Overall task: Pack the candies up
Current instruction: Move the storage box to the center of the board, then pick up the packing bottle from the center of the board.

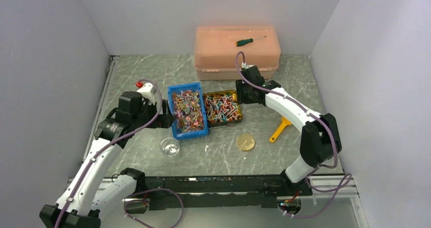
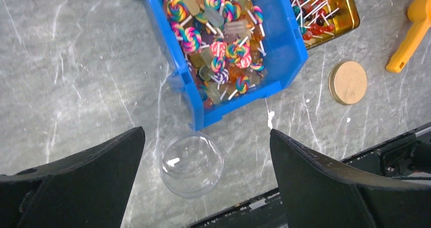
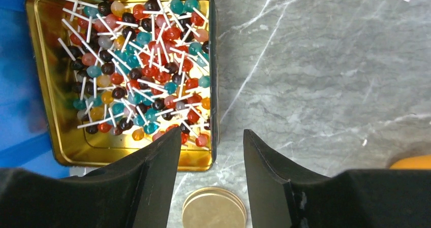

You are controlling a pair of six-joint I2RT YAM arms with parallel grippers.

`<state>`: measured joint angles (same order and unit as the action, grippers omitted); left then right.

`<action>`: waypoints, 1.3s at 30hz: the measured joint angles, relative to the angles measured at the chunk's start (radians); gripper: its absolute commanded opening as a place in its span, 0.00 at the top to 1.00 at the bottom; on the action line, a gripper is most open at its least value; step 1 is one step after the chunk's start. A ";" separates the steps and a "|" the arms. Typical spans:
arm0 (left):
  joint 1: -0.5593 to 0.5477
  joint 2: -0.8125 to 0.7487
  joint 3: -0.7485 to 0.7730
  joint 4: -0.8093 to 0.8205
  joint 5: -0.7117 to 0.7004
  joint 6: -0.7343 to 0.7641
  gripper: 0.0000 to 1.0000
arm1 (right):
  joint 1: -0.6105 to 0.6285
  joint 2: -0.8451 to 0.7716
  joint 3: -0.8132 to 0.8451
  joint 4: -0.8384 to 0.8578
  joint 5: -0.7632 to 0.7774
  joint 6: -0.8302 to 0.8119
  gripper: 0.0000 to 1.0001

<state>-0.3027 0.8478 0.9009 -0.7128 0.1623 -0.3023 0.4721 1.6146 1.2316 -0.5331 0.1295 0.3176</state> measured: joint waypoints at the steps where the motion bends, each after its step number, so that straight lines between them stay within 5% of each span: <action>1: 0.000 -0.002 0.002 -0.014 -0.003 -0.012 0.00 | 0.000 -0.015 0.000 -0.009 0.004 -0.002 0.48; 8: 0.000 -0.009 0.004 -0.128 -0.026 -0.106 0.02 | 0.000 -0.145 -0.032 -0.059 0.018 -0.005 0.48; 18: 0.000 -0.033 -0.050 -0.264 -0.029 -0.221 0.19 | 0.000 -0.364 -0.138 -0.082 -0.039 0.009 0.48; 39: 0.000 0.114 -0.140 -0.339 -0.075 -0.327 0.46 | 0.002 -0.518 -0.281 -0.094 -0.114 0.057 0.49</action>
<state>-0.3027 0.9619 0.7612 -1.0519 0.0875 -0.6296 0.4740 1.0966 0.9504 -0.6273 0.0158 0.3748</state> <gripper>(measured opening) 0.584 0.514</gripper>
